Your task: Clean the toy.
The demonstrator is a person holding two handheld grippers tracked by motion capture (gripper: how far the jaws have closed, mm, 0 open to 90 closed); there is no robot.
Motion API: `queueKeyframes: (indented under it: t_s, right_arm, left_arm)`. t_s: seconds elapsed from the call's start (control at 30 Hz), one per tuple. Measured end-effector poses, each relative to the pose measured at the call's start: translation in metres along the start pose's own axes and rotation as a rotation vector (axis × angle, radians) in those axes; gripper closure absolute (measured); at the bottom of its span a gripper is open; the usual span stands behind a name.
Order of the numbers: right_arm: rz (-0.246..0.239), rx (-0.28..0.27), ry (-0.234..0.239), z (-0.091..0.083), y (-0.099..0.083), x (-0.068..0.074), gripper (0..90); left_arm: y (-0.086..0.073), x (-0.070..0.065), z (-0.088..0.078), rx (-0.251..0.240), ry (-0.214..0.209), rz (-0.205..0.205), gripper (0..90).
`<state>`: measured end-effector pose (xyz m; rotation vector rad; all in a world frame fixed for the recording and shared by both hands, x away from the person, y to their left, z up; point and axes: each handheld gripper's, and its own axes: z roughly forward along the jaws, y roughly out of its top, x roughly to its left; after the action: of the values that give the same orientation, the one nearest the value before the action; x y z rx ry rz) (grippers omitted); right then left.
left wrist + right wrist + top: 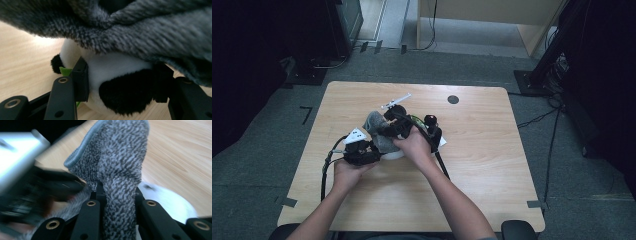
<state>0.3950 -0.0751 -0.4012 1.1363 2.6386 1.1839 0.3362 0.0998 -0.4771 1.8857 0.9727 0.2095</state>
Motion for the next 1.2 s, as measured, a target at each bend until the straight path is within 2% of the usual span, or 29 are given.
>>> queueKeyframes:
  t_s: [0.07,0.13,0.2,0.3,0.47,0.53,0.57,0.63,0.67,0.73,0.8,0.87,0.93,1.03,1.2]
  right_arm:
    - [0.002,-0.028,0.002,0.001,-0.006,-0.006,77.9]
    - [-0.024,-0.023,-0.032,-0.004,-0.007,-0.010,77.2]
    - [-0.030,-0.019,-0.036,-0.009,-0.008,-0.013,77.2]
    - [-0.047,-0.017,-0.075,-0.017,-0.009,-0.017,77.8]
    - [-0.011,0.003,-0.106,-0.032,-0.013,-0.030,78.7]
    - [-0.029,0.020,-0.170,-0.040,-0.014,-0.035,78.9]
    - [-0.024,0.031,-0.182,-0.043,-0.016,-0.040,79.0]
    - [0.010,0.029,-0.156,-0.050,-0.021,-0.050,78.9]
    - [0.009,0.023,-0.153,-0.054,-0.023,-0.053,78.9]
    - [-0.011,0.010,-0.181,-0.061,-0.023,-0.057,79.0]
    - [-0.019,0.003,-0.230,-0.070,-0.022,-0.063,79.1]
    - [0.039,-0.003,-0.193,-0.075,-0.024,-0.072,79.0]
    - [0.040,-0.004,-0.182,-0.076,-0.026,-0.075,79.0]
    - [0.035,-0.018,-0.201,-0.083,-0.024,-0.077,79.0]
    - [0.085,-0.120,-0.184,-0.112,-0.020,-0.082,79.1]
  left_arm:
    - [0.000,0.001,0.000,0.003,-0.004,-0.002,45.2]
    - [0.001,0.000,0.000,0.008,-0.001,0.002,45.5]
    - [0.001,0.000,0.000,0.011,-0.001,0.002,45.7]
    - [0.001,0.001,0.000,0.015,-0.004,-0.006,45.9]
    - [0.001,0.001,0.000,0.013,-0.006,-0.010,46.0]
    - [0.001,0.003,0.000,0.011,-0.011,-0.022,46.0]
    - [0.001,0.003,0.000,0.008,-0.012,-0.019,46.0]
    - [0.002,0.001,0.001,0.005,-0.011,-0.007,46.0]
    - [0.002,0.000,0.001,0.007,-0.010,-0.004,46.1]
    - [0.002,0.001,0.000,0.009,-0.011,-0.006,46.1]
    - [0.001,0.004,0.000,0.009,-0.017,-0.015,46.1]
    - [0.001,0.003,0.000,0.006,-0.018,-0.005,46.0]
    - [0.001,0.002,0.001,0.006,-0.010,0.003,45.9]
    - [0.000,0.001,0.000,0.006,-0.010,0.002,46.0]
    - [-0.001,0.002,0.001,0.005,-0.012,0.010,46.0]
